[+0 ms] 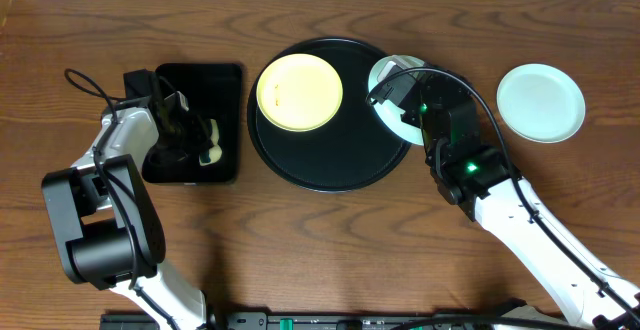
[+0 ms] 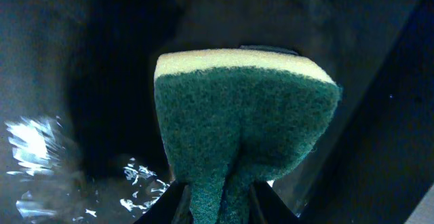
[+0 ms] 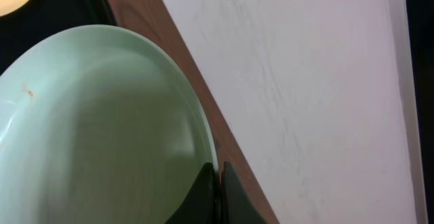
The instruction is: Clean dirty plates on tray and stack at the side
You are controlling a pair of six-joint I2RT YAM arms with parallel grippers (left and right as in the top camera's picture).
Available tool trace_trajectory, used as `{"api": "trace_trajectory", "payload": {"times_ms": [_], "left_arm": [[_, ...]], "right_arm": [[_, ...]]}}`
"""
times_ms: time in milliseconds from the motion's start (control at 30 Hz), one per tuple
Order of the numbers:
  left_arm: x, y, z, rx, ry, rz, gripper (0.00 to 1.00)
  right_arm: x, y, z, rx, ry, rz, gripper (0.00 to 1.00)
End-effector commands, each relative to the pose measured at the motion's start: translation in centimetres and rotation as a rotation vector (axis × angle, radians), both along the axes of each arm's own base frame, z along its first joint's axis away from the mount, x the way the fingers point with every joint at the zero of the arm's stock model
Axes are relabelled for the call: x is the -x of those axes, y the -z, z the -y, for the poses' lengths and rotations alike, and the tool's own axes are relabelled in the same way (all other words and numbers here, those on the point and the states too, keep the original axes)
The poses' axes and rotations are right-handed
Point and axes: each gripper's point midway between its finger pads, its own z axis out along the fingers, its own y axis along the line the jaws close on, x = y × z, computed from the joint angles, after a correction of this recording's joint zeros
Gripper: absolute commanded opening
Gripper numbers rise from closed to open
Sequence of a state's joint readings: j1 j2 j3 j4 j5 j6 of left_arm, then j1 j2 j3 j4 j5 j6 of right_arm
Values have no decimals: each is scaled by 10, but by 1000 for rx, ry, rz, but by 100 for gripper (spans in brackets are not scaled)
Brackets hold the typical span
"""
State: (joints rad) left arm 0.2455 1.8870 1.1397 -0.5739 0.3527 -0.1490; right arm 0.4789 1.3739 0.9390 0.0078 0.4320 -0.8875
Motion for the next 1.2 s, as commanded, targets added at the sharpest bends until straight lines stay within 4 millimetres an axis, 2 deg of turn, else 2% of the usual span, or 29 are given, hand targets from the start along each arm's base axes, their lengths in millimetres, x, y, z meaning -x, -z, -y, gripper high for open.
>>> {"api": "trace_trajectory", "payload": {"times_ms": [0,100,233,367,433,500,667,1033,1167], "left_arm": [[8,14,-3,-20,13,-46,8],[-3,-3,-5,-23,13,-7,8],[-22,-46,-9,-43,12,70,8],[-32,-87,-12,-66,10,159,8],[-32,-100,-13,-78,9,193,8],[-32,-104,-12,-80,8,201,8],[-25,-89,-11,-69,9,158,8],[-7,-12,-6,-16,13,-46,8],[-5,-1,-6,-9,14,-75,8]], "right_arm": [[2,-3,1,14,4,8,1],[2,-3,1,14,4,8,1],[2,-3,1,13,5,8,1],[2,-3,1,13,5,8,1],[2,-2,1,13,5,8,1],[2,-2,1,12,5,8,1],[2,-2,1,6,8,6,1],[1,-4,0,0,8,15,1],[-2,-14,-2,0,0,56,1]]}}
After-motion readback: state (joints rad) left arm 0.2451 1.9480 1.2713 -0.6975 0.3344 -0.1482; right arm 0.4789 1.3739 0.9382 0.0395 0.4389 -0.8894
